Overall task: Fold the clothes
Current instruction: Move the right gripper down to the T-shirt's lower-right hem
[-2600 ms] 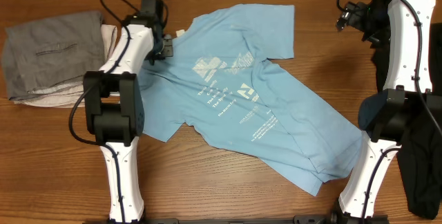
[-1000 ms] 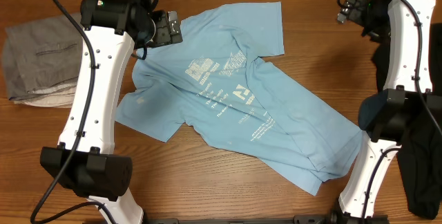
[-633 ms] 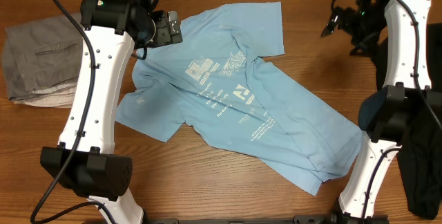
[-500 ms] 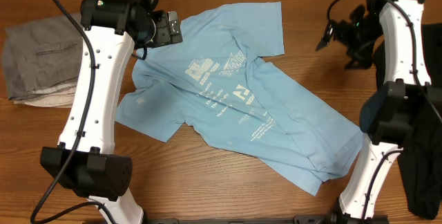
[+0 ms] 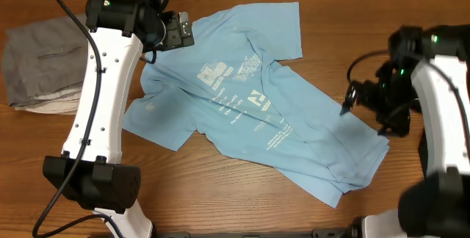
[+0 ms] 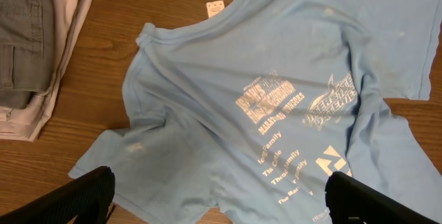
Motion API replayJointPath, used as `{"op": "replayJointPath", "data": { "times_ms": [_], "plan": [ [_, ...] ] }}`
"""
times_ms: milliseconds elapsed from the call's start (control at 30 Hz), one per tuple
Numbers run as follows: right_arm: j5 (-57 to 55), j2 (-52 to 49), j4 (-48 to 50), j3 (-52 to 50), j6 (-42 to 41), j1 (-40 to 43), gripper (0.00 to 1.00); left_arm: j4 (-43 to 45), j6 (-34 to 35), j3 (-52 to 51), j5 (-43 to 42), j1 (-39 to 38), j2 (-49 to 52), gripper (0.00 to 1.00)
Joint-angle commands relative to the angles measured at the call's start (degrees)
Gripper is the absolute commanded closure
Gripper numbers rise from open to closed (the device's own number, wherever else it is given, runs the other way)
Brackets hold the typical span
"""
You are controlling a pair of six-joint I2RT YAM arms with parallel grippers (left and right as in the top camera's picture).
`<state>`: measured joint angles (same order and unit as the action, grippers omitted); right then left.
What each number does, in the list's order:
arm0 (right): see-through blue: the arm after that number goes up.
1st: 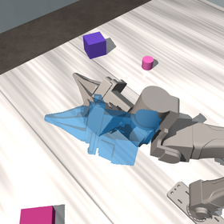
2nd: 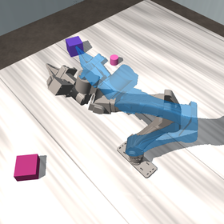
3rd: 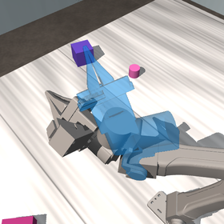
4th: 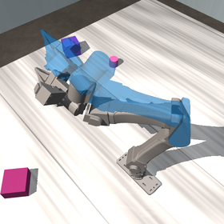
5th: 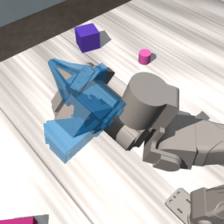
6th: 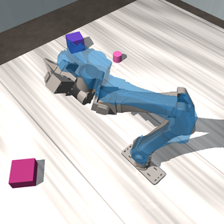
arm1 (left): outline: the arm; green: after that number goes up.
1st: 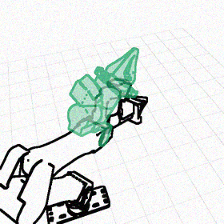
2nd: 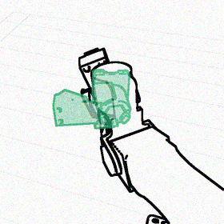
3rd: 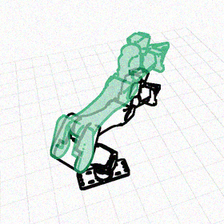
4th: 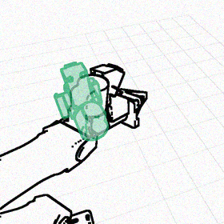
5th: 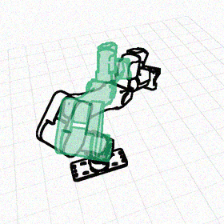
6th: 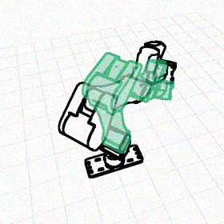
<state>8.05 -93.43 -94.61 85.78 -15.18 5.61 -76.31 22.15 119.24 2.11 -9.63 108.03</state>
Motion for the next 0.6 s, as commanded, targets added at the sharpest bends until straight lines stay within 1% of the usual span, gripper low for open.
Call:
{"op": "replayJointPath", "data": {
  "times_ms": [0,200,367,567],
  "plan": [
    [-2.27,6.36,2.97,-6.95,-2.23,-1.31,0.0,0.04,0.37,0.0,-0.24,0.22,0.61,0.0],
    [-0.26,9.27,4.5,-13.29,-2.19,-1.38,0.0,0.04,0.37,0.0,-0.24,0.22,0.61,0.0],
    [4.11,9.07,12.17,-21.88,-2.67,-1.6,0.0,0.04,0.37,0.0,-0.24,0.22,0.61,0.0],
    [5.79,8.13,13.33,-23.54,-9.81,-2.82,0.0,0.04,0.37,0.0,-0.24,0.22,0.61,0.0]
  ]
}}
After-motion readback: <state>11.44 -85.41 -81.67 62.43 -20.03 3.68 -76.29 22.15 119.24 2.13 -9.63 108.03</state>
